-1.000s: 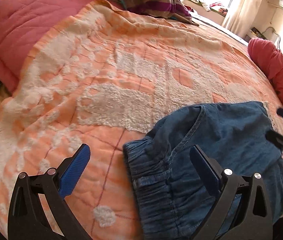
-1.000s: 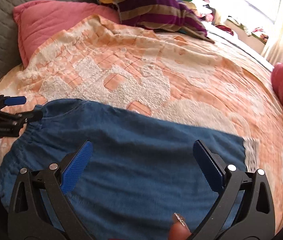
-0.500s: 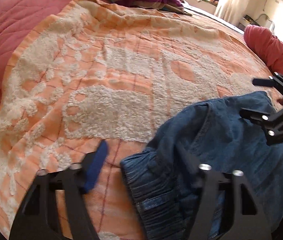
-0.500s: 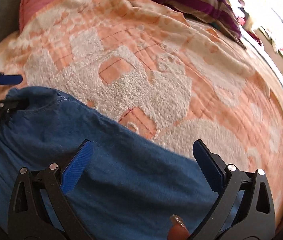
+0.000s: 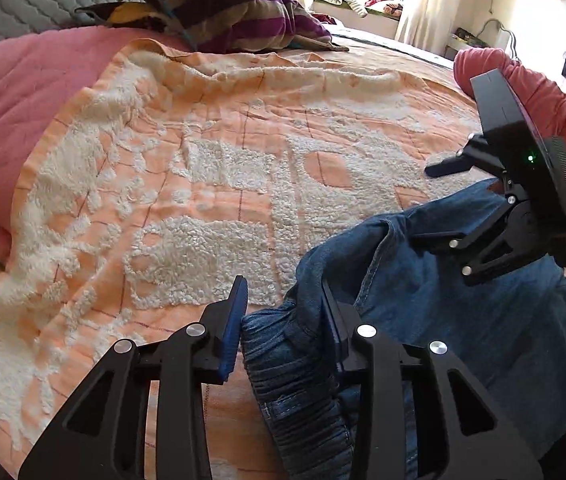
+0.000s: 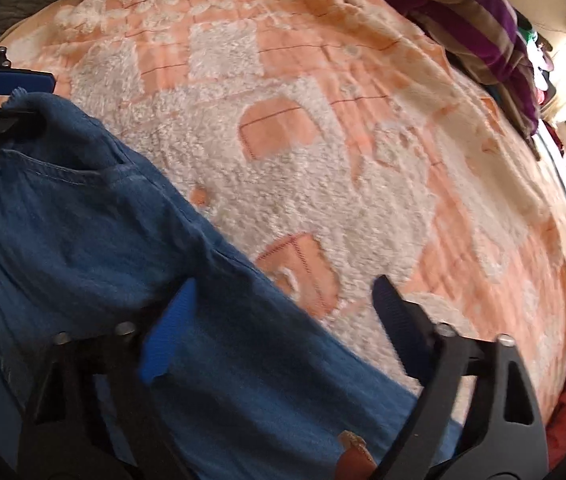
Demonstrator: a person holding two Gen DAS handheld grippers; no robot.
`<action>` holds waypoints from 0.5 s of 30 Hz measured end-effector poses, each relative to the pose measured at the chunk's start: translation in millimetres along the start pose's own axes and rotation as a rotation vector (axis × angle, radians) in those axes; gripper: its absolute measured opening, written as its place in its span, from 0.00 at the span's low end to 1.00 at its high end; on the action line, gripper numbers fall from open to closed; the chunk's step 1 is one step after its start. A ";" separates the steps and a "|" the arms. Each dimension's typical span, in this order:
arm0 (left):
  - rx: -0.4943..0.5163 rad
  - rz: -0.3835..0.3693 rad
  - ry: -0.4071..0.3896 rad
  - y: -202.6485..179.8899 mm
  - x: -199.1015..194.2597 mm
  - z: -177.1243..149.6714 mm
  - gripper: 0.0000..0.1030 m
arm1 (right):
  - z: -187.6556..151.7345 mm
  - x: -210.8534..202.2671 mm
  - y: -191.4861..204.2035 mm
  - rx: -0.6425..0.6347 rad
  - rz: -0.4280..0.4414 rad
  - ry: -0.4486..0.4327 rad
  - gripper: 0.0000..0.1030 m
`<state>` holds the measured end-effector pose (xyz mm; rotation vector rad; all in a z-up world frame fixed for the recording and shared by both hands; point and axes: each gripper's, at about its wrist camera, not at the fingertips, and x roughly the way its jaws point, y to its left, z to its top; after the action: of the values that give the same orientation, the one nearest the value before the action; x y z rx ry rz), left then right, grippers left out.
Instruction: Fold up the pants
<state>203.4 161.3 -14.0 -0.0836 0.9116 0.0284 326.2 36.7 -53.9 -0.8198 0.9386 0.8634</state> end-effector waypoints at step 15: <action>0.065 0.058 -0.049 -8.2 -15.5 -3.8 0.32 | -33.2 -70.7 12.2 0.227 0.048 -0.254 0.01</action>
<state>191.5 153.0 -3.6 0.0042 0.8650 0.0549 281.1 -5.0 -4.1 -0.4818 0.8162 0.8615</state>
